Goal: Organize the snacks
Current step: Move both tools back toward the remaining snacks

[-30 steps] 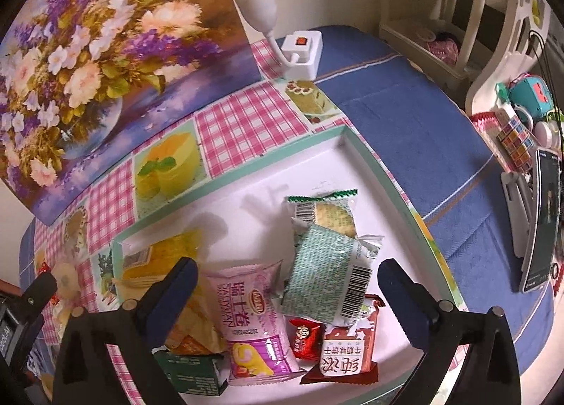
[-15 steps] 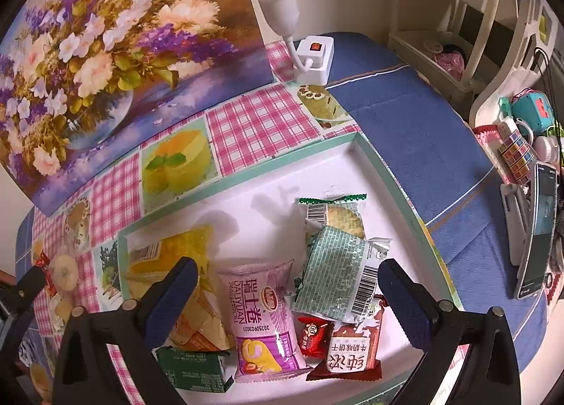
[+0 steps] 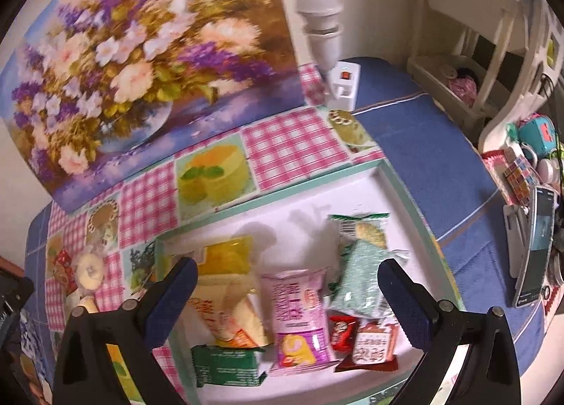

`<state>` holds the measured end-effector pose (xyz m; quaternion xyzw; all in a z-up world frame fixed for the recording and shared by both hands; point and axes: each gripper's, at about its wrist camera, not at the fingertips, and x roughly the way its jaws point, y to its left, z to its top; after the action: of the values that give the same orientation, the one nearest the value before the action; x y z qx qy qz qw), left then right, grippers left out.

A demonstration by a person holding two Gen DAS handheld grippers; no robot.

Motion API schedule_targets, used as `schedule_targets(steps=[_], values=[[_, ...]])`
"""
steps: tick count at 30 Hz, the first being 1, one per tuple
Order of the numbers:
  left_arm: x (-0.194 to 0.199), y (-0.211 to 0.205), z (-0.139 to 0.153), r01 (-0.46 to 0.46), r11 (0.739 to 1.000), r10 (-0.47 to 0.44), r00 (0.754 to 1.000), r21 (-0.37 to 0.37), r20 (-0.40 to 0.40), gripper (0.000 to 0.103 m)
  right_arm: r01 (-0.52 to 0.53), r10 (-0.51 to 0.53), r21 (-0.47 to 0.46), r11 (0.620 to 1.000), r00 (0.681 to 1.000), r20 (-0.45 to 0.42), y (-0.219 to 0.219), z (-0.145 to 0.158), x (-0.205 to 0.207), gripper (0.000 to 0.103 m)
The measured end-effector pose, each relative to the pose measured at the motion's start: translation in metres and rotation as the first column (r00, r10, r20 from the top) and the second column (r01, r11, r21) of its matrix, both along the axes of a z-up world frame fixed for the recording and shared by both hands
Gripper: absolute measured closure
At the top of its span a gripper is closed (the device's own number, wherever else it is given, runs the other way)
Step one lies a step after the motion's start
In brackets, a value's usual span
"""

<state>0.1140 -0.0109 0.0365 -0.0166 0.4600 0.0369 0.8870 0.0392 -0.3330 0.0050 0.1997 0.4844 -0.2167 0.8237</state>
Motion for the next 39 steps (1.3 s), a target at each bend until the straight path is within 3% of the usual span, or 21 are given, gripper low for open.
schedule_targets(steps=[22, 39], values=[[-0.006, 0.112, -0.007, -0.212, 0.977, 0.211, 0.977, -0.016, -0.020, 0.003, -0.259, 0.260, 0.028, 0.965, 0.966, -0.007, 0.126, -0.010, 0.051, 0.000], [0.014, 0.107, -0.037, -0.202, 0.976, 0.195, 0.977, -0.086, -0.082, 0.003, -0.337, 0.338, 0.053, 0.940, 0.941, -0.009, 0.165, -0.032, 0.082, 0.000]])
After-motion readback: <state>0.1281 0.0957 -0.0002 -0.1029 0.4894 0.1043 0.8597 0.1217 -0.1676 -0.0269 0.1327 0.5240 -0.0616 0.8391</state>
